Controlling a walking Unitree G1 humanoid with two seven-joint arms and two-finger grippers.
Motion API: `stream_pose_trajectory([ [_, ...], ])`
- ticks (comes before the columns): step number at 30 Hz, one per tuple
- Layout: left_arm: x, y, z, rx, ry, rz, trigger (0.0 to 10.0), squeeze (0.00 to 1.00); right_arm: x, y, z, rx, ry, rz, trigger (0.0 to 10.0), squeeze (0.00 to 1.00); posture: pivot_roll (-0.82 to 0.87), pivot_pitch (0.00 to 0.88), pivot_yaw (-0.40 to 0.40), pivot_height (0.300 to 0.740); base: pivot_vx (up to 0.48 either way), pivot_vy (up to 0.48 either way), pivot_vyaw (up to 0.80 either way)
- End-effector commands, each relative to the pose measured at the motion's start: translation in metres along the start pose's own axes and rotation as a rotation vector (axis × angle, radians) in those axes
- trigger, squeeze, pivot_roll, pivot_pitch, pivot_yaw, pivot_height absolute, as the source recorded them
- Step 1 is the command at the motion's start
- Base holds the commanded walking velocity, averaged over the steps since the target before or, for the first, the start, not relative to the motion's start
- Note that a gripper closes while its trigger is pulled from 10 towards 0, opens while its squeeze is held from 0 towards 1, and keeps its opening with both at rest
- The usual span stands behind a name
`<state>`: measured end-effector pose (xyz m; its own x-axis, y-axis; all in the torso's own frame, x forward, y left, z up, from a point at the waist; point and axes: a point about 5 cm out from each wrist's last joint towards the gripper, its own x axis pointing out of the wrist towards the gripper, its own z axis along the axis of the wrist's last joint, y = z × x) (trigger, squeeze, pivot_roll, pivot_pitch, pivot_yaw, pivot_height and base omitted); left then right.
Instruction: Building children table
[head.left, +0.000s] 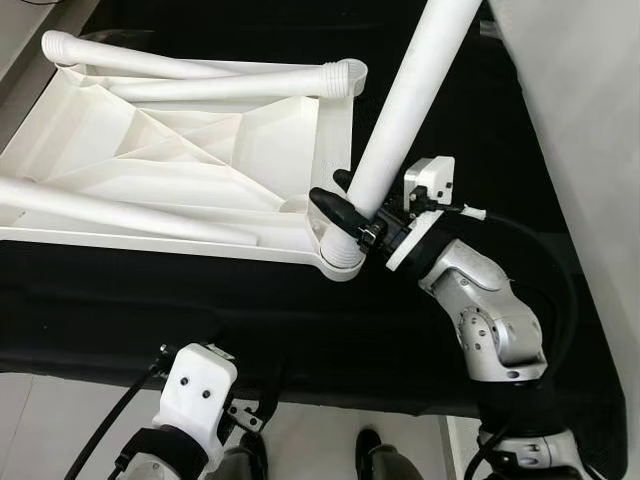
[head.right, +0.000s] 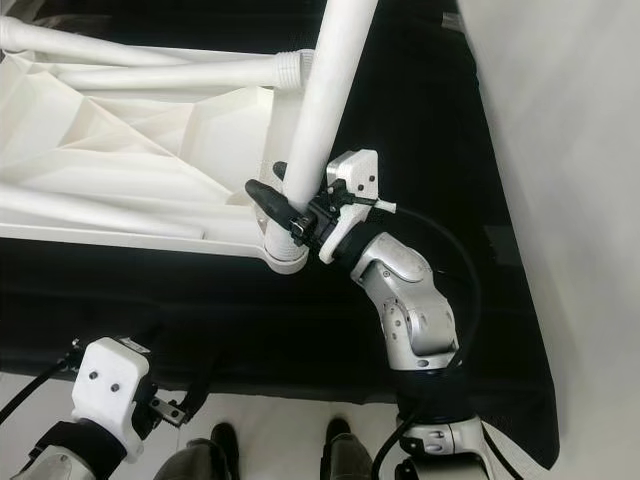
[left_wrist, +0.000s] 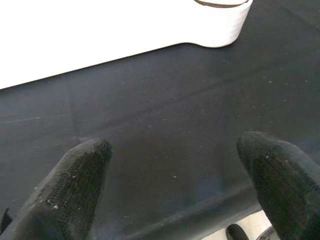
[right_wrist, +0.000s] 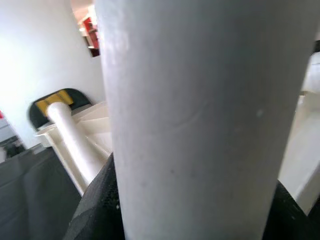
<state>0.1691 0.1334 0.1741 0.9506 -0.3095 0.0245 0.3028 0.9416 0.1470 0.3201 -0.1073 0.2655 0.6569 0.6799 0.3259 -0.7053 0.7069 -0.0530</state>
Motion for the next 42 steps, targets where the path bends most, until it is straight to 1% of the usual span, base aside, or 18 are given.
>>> stream_pose_trajectory([
  [1,-0.001,0.0,-0.007,-0.012,0.028,0.005,10.0,0.0,-0.004,-0.004,0.012,-0.024,-0.047,-0.055,10.0,0.0,0.02,0.347,0.009,0.74,0.0,0.0,0.0],
  [4,0.003,0.003,-0.008,-0.01,0.025,0.01,10.0,0.0,-0.004,0.003,0.022,-0.045,-0.088,-0.042,10.0,0.0,0.01,0.326,0.012,0.74,0.0,0.0,0.0],
  [8,0.007,0.006,-0.01,-0.009,0.023,0.014,10.0,0.0,-0.005,0.006,0.026,-0.062,-0.1,-0.026,10.0,0.0,0.01,0.307,0.011,0.74,0.0,0.0,0.0],
  [11,0.01,0.008,-0.011,-0.008,0.022,0.019,10.0,0.0,-0.006,0.005,0.029,-0.072,-0.108,-0.026,10.0,0.0,0.01,0.286,0.006,0.74,0.0,0.0,0.0],
  [13,0.014,0.01,-0.013,0.0,0.02,0.028,10.0,0.0,-0.004,0.002,0.03,-0.075,-0.107,-0.034,10.0,0.0,0.01,0.251,-0.006,0.74,0.0,0.0,0.0],
  [15,0.016,0.011,-0.013,0.007,0.019,0.033,10.0,0.0,-0.004,0.001,0.029,-0.08,-0.099,-0.042,10.0,0.0,0.01,0.246,-0.008,0.74,0.0,0.0,0.0],
  [17,0.02,0.015,-0.013,0.033,0.02,0.064,10.0,0.0,-0.006,0.0,0.021,-0.07,-0.067,-0.064,10.0,0.0,0.01,0.211,-0.02,0.74,0.0,0.0,0.0],
  [19,0.02,0.015,-0.013,0.033,0.02,0.064,10.0,0.0,-0.006,0.0,0.021,-0.07,-0.067,-0.064,10.0,0.0,0.01,0.211,-0.02,0.74,0.0,0.0,0.0],
  [20,0.022,0.017,-0.014,0.047,0.026,0.074,10.0,0.0,-0.007,-0.001,0.015,-0.072,-0.042,-0.087,10.0,0.0,0.01,0.207,-0.02,0.74,0.0,0.0,0.0],
  [21,0.025,0.022,-0.013,0.064,0.024,0.119,10.0,0.0,-0.01,-0.002,0.007,-0.076,-0.005,-0.112,10.0,0.0,0.02,0.183,-0.025,0.74,0.0,0.0,0.0],
  [22,0.025,0.022,-0.013,0.064,0.024,0.119,10.0,0.0,-0.01,-0.002,0.007,-0.076,-0.005,-0.112,10.0,0.0,0.02,0.183,-0.025,0.74,0.0,0.0,0.0],
  [25,0.033,0.038,-0.007,0.112,-0.019,0.231,10.0,0.0,-0.016,-0.007,-0.015,-0.072,0.075,-0.191,10.0,0.0,0.02,0.154,-0.035,0.74,0.0,0.0,0.0],
  [26,0.033,0.038,-0.007,0.112,-0.019,0.231,10.0,0.0,-0.016,-0.007,-0.015,-0.072,0.075,-0.191,10.0,0.0,0.02,0.154,-0.035,0.74,0.0,0.0,0.0],
  [30,0.04,0.052,0.007,0.15,-0.088,0.3,10.0,0.0,-0.017,0.0,-0.029,-0.039,0.102,-0.203,10.0,0.0,0.03,0.112,-0.037,0.74,0.0,0.0,0.0],
  [33,0.042,0.054,0.008,0.174,-0.099,0.308,10.0,0.0,-0.016,0.002,-0.033,-0.032,0.109,-0.2,10.0,0.0,0.03,0.1,-0.039,0.74,0.0,0.0,0.0],
  [39,0.043,0.051,0.002,0.175,-0.09,0.315,10.0,0.0,-0.014,0.005,-0.038,-0.028,0.123,-0.189,10.0,0.0,0.03,0.091,-0.044,0.74,0.0,0.0,0.0],
  [40,0.042,0.048,-0.002,0.17,-0.079,0.317,10.0,0.0,-0.013,0.007,-0.039,-0.028,0.126,-0.18,10.0,0.0,0.0,0.0,0.0,0.74,0.0,0.0,0.0],
  [42,0.04,0.046,-0.005,0.163,-0.068,0.321,10.0,0.0,-0.013,0.008,-0.04,-0.026,0.125,-0.179,10.0,0.0,0.0,0.0,0.0,0.74,0.0,0.0,0.0],
])
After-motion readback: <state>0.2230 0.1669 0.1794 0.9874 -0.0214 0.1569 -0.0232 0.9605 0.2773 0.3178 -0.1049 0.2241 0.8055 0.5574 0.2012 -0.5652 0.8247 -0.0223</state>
